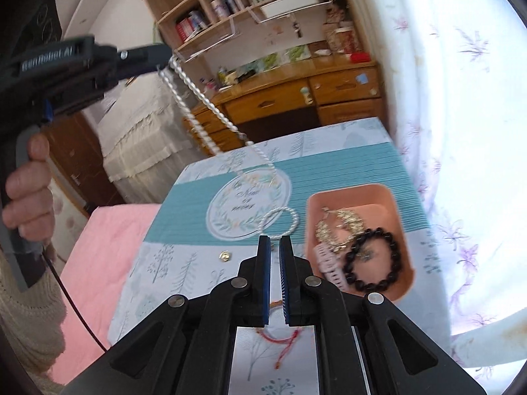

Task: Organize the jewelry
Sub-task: 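Lower the pearl necklace into the peach box and open the left tool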

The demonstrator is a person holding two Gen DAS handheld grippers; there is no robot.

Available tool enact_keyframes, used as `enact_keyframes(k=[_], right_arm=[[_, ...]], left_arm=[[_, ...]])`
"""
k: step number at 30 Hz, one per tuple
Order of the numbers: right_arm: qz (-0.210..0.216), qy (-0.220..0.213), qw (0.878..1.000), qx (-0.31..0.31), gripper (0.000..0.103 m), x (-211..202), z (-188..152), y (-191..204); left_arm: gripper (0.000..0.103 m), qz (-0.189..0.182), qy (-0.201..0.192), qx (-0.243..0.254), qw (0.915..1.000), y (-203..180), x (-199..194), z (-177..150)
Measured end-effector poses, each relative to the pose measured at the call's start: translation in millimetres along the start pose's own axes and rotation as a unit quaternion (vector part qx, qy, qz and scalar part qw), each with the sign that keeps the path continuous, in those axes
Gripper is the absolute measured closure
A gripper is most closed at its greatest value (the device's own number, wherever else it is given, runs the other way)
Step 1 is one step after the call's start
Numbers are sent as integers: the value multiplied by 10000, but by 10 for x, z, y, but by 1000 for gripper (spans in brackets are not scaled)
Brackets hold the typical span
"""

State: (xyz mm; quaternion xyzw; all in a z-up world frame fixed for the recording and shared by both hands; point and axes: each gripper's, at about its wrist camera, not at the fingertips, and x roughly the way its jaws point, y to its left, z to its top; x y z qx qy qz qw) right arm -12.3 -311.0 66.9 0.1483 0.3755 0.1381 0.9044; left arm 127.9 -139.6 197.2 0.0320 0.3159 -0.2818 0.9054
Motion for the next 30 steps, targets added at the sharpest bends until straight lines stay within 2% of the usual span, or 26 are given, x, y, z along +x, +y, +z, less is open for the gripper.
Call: enact_keyframes(k=[6,14,19,24,30], right_arm=[[-346,-2,9993,157,97,-129,-76,-228],[-520,211,9976,396,97,-12,-295,-483],[-555,297,9969,475,97,81,-381,-581],[-525,371,9967,498,97,207,-418,-612],[-474,441,9965,537,97,295,-449,-642]], left_arm=[[100,-204,160,178,9995,-354,375,61],[100,-140,778,105,9968,-513,1291,-365],[100,-86,950,-104,9954,-519,1819,-411],[100,-40,851,-4,9964,-586,2072,-328],[100,74,1142,93,9934,-561,2272,-536]])
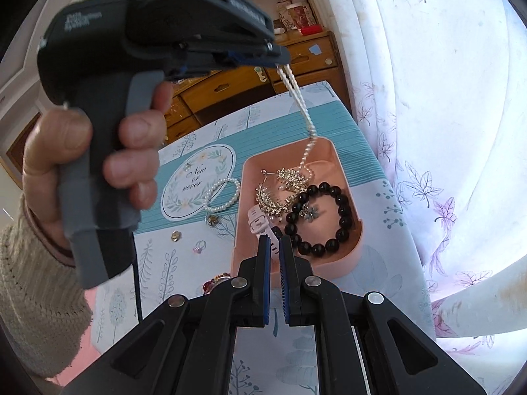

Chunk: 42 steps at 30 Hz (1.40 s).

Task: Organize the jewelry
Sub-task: 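Lower the pearl necklace into the peach box and open the left tool, then grasp the gold coin pendant with the left tool while the right tool grasps the red string bracelet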

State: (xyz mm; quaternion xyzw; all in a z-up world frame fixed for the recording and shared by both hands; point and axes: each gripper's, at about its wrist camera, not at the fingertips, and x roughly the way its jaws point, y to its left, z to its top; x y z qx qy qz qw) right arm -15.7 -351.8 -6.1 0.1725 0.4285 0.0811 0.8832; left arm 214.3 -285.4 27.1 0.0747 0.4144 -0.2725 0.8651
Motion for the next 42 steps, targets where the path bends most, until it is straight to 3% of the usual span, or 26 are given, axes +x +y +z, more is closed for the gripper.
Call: enact_keyframes(k=[10,12,13,14,19,24,30,36,38,42], right_arm=[[53,154,9999,48,97,122,-21,-17],[77,202,9997,65,97,144,-28,-11],[108,251,9996,60,97,166,-33,-1],[141,290,9995,47,97,179,-38,11],[272,499,9982,-213,97,278,-94,197],[444,752,9947,-541,97,403,-210,487],[518,1393,9830,-1078,93,724,-433,851],[360,1781,9691,-1670,84,1010,-659,1131],[300,1847,9658,-1797,75,1089,-692,1191],[-5,1872,9581,-2170,74,1219,-751,1325]], left_arm=[[96,124,707,163,9973,298,279,-375],[75,121,840,164,9963,344,217,-431],[52,86,852,132,9962,380,180,-459],[41,77,809,95,9966,405,119,-476],[41,251,648,52,9976,579,-217,-630],[41,708,489,-19,9963,855,-574,-904],[41,1018,479,-409,9928,1292,-937,-1372],[41,1125,844,-1278,9818,1830,-1115,-2025],[41,1038,984,-1604,9766,1953,-1106,-2223],[41,1226,1244,-1909,9660,2167,-1089,-2553]])
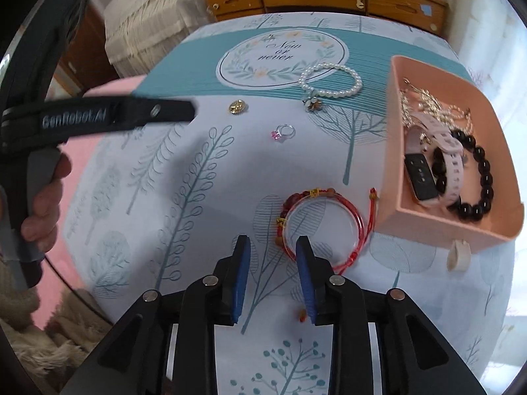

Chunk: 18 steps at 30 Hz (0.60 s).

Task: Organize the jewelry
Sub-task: 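Grasp the gold coin pendant with the left tool while the right tool grasps the red string bracelet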

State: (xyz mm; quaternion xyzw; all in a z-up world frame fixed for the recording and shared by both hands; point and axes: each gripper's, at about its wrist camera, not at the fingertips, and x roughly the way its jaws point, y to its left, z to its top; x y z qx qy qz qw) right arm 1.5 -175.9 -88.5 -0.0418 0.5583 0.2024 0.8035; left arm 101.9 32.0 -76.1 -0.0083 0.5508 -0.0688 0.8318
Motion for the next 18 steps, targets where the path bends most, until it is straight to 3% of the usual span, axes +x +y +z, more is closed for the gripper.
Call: enact_keyframes(k=[4,8,12,18], right_arm=[[-376,66,9984,-413,74,94,-7,118],[-597,21,9955,-730,91,141,-6,190],[-467,-95,9970,-613,92,135,23,152],[71,-692,9975,-136,92,-142,167,18]], left_arm=[[41,62,93,-91,9999,98,85,-46],[41,42,42,69,10000,-13,118,46],[41,24,63,354,9994,-195,233,175],[41,94,83,379,9992,-321,427,358]])
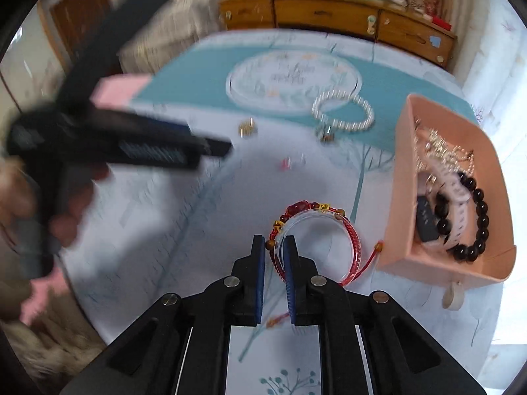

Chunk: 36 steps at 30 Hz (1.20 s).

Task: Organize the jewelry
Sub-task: 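Grasp the gold coin pendant with the left tool while the right tool grasps the red string bracelet, then carry the coin pendant into the peach box while the right tool drops the red bracelet there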

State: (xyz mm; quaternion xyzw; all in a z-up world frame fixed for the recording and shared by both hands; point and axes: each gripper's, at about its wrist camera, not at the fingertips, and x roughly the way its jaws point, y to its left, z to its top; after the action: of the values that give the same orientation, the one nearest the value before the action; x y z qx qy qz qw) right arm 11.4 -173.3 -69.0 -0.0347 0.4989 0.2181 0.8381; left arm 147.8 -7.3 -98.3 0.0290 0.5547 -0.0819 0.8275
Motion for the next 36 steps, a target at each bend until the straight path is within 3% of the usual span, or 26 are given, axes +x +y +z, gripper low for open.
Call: enact_keyframes(k=[9,11,19,21,29,36], right_arm=[[185,-887,9943,565,92,-477,245,-375],[147,-1019,9924,677,92,-545,254,-464],[-133,-1445,9806,1317,92,-847,182,-902],[-219,-1496,9779,1442,92,-898,165,-995],[-540,-1662,9650,1957,92,-1041,56,-1430],[-397,-1647,9520,2548,92,-1087,-119,-1799]], left_arm=[[45,223,-108,-211,9995,-96,154,219],[57,269,-74,-153,9995,-136,181,238],[76,328,1,14,9995,-255,223,280],[86,318,22,82,9995,-279,222,279],[87,306,-103,219,9992,-359,97,266],[87,-315,-634,542,9960,-721,-436,324]])
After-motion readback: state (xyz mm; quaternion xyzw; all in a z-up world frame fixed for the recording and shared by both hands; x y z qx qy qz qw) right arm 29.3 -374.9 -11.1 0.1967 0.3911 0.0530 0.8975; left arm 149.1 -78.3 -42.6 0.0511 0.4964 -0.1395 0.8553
